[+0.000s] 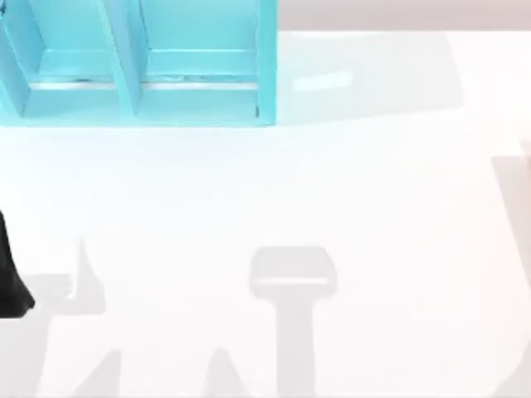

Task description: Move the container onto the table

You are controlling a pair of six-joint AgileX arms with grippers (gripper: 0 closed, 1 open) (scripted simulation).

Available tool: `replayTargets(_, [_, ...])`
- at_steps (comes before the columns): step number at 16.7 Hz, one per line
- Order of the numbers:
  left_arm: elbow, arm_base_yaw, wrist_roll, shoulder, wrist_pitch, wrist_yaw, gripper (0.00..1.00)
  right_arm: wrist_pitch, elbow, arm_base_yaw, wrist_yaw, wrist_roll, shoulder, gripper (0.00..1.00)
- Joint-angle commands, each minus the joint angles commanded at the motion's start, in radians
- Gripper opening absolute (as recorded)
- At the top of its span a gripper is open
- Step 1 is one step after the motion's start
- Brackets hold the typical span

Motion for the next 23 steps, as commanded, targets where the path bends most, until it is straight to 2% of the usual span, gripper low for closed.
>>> replayTargets(10, [0.000, 0.000, 0.000, 0.000, 0.000, 0.000, 1.00, 0.000, 0.000, 0.000, 0.000, 0.000, 0.000, 0.02])
replayTargets(20, [0.000, 0.000, 0.000, 0.000, 0.000, 0.000, 1.00, -0.003, 0.001, 0.004, 0.000, 0.004, -0.002, 0.00])
replayTargets(23, [0.000, 0.000, 0.000, 0.000, 0.000, 0.000, 1.00, -0.070, 0.019, 0.061, -0.001, 0.061, -0.061, 0.00])
